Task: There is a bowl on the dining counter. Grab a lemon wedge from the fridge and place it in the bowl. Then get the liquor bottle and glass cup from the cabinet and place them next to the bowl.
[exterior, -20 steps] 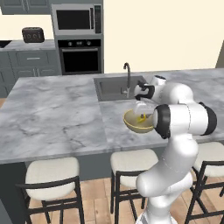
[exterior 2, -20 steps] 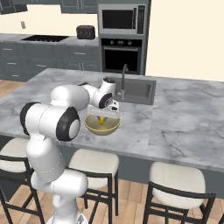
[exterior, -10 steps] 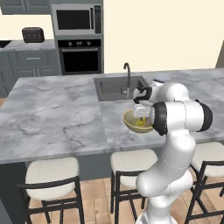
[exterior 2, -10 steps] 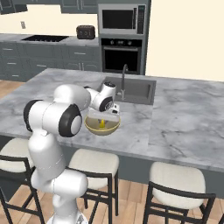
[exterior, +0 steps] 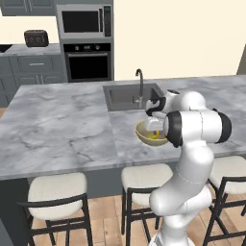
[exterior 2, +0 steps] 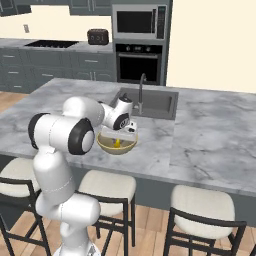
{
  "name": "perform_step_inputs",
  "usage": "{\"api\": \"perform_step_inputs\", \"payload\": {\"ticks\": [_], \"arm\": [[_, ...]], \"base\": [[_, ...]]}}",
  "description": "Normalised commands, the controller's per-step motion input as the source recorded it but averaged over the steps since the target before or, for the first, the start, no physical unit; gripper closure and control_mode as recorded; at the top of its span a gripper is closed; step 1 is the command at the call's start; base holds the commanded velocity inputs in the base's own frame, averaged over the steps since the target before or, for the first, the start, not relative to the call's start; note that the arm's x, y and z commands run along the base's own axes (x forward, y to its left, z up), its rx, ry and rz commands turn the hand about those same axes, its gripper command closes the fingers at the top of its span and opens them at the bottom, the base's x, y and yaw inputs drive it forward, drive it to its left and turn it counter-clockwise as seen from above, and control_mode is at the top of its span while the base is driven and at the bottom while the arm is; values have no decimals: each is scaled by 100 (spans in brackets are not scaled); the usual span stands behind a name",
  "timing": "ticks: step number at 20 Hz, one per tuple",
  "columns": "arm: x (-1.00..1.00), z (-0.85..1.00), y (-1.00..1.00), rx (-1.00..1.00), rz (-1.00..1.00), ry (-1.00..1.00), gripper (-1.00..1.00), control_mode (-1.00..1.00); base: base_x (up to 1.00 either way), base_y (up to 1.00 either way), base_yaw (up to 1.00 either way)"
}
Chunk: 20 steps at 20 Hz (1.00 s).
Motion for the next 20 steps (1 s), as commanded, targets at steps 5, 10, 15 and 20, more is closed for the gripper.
{"api": "perform_step_inputs", "payload": {"ticks": [5, 10, 15, 20], "arm": [[2, -1, 0, 0, 0, -4, -100, -100], [-21, 28, 0, 0, 0, -15, -100, -100], [-60, 72, 0, 0, 5, -27, -100, -100], [-55, 75, 11, 0, 7, -21, -100, -100]], "base": [[0, 0, 0], [0, 0, 0], [0, 0, 0], [0, 0, 0]]}}
